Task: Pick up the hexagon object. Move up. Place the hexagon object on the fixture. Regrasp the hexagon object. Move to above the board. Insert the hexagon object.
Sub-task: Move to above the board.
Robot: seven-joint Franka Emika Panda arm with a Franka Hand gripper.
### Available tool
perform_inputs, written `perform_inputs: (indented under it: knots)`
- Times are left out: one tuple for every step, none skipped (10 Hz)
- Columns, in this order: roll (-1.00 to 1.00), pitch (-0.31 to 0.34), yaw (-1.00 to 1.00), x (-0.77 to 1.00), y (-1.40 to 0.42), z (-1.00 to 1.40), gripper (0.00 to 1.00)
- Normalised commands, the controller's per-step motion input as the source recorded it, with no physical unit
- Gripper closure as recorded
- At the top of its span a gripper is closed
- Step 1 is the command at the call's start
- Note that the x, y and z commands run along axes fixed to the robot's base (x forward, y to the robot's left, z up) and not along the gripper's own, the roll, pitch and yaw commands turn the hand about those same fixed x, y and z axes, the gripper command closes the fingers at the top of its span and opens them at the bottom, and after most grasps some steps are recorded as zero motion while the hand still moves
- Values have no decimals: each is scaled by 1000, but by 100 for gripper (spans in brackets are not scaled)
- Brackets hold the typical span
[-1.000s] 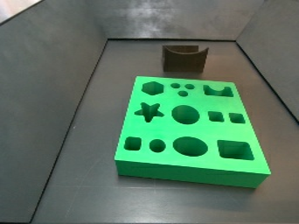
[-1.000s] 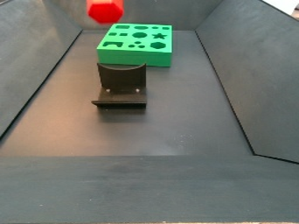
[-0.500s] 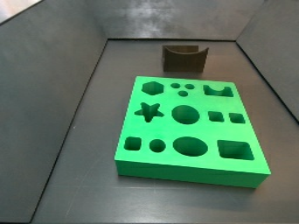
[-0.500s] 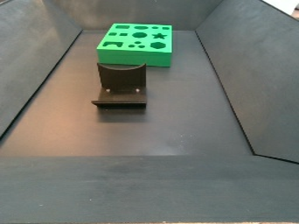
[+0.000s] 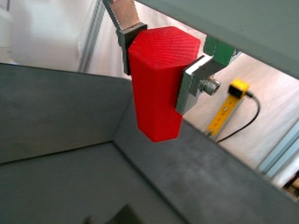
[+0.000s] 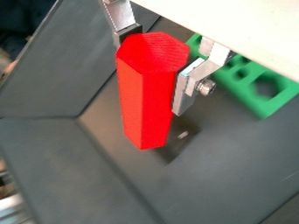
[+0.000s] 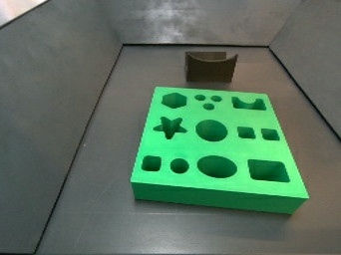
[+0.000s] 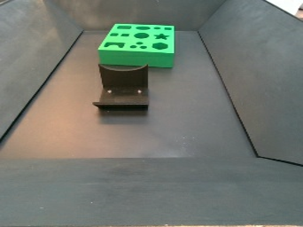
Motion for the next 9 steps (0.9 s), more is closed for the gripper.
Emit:
perform_inputs:
  knots:
    - [-1000, -70, -152, -572, -1000, -1, 100]
    - [-1000, -69, -157, -601, -1000, -3, 100]
    - [-1000, -70, -158, -613, -1000, -2, 100]
    - [-1000, -78, -157, -648, -1000, 2, 100]
    - [-1000, -84, -153, -678, -1000, -2, 100]
    - [-911, -102, -131, -535, -699, 5, 100]
    - [-772, -98, -106, -418, -505, 0, 100]
    - [-505, -71, -54, -237, -231, -1, 100]
    - [-345, -51, -33, -145, -123, 1, 100]
